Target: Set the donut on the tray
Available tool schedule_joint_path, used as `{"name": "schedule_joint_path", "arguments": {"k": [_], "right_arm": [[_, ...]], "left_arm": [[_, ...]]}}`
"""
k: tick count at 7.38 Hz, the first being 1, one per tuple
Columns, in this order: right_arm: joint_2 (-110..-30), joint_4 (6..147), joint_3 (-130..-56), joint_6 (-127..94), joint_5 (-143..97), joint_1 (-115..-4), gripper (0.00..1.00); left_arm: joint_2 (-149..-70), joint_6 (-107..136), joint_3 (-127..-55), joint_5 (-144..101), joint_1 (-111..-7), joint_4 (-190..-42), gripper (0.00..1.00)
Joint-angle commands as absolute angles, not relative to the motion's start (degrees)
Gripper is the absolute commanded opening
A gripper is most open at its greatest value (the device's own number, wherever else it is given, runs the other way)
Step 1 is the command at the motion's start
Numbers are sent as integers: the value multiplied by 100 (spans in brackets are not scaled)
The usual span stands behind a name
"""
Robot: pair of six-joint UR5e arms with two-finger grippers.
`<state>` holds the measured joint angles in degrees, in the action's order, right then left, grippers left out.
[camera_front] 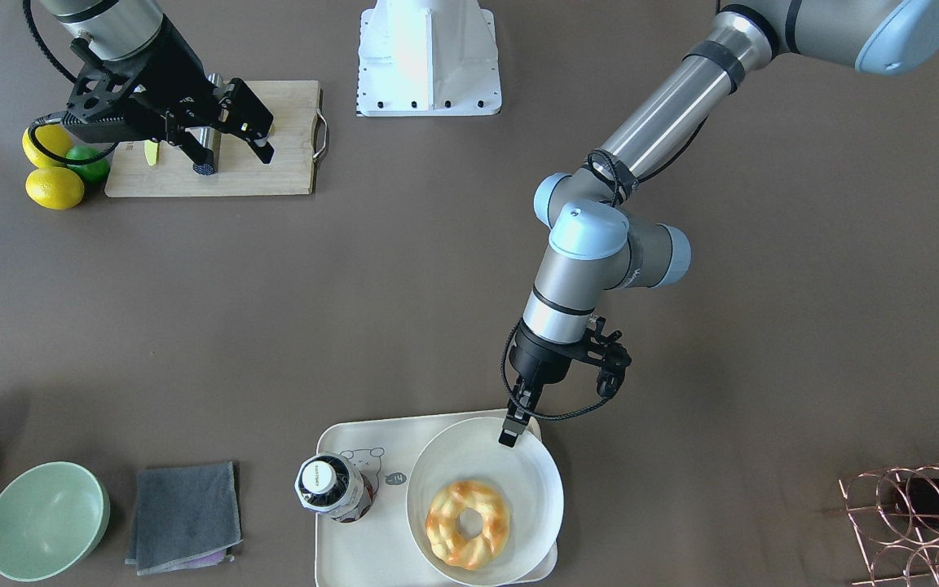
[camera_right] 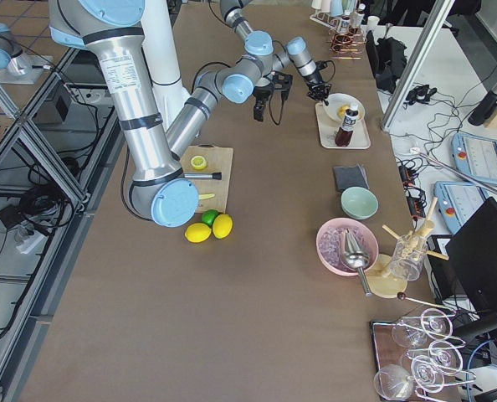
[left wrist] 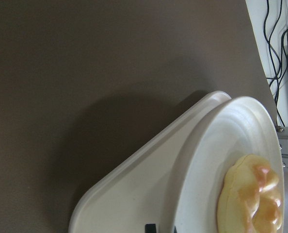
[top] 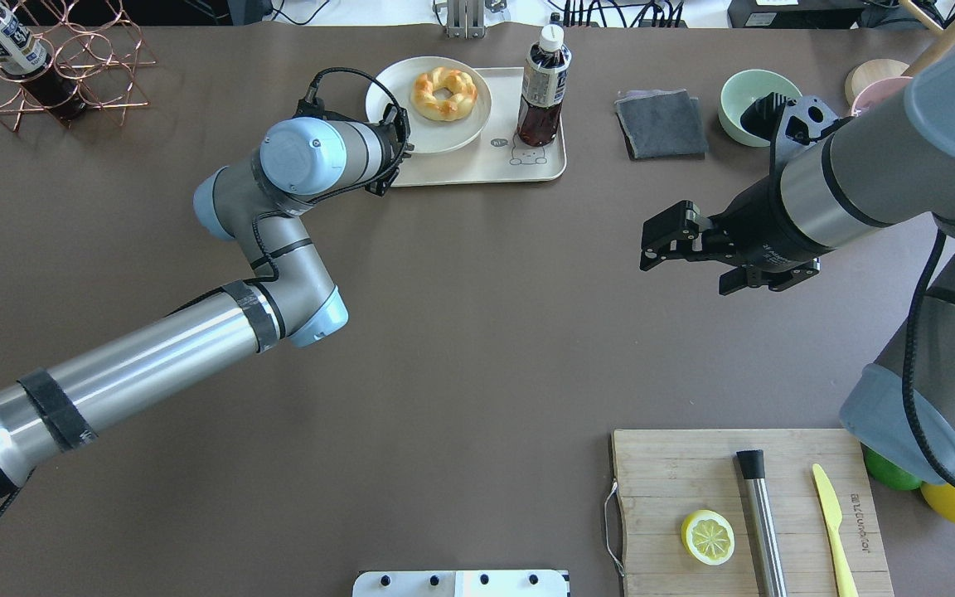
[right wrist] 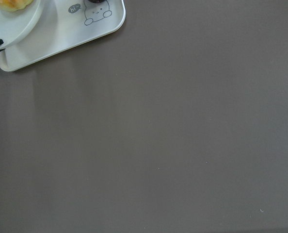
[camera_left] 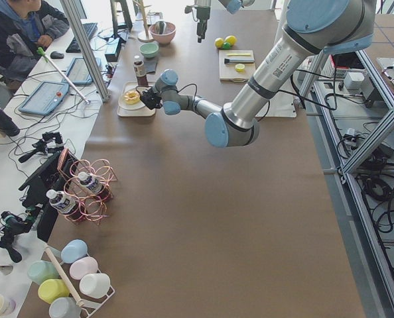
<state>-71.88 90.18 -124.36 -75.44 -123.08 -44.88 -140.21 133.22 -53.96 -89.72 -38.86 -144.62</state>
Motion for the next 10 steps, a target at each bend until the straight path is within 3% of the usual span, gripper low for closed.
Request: {"name": "schedule_joint_path", "arguments": {"k": [1,4,6,7,10], "right_arm": [[-7277,9018,-12410,-7506,-12235,-4500,100],[-7400,9018,-12410,-7252,-12225,-4509,100],[-7714,9009,-12358,-6605,-12217,-4587,100],[-7960,8983,-12349,-6105,-12225,-4736,100],[-8550,8982,-12113,-4288,-12767,-5857,100]], "left_arm": [[-14527,13517,-4642,-8570,-3744,-14686,0],[-14520,13509,-4641,-8604,-3727,-14695,0],[-14485,13456,-4728,-8640,-3753,-14739,32],[-14450,13439,-4850,-8674,-3779,-14731,54],[-13600,13045,-6217,-9322,-3963,-14460,57]]}}
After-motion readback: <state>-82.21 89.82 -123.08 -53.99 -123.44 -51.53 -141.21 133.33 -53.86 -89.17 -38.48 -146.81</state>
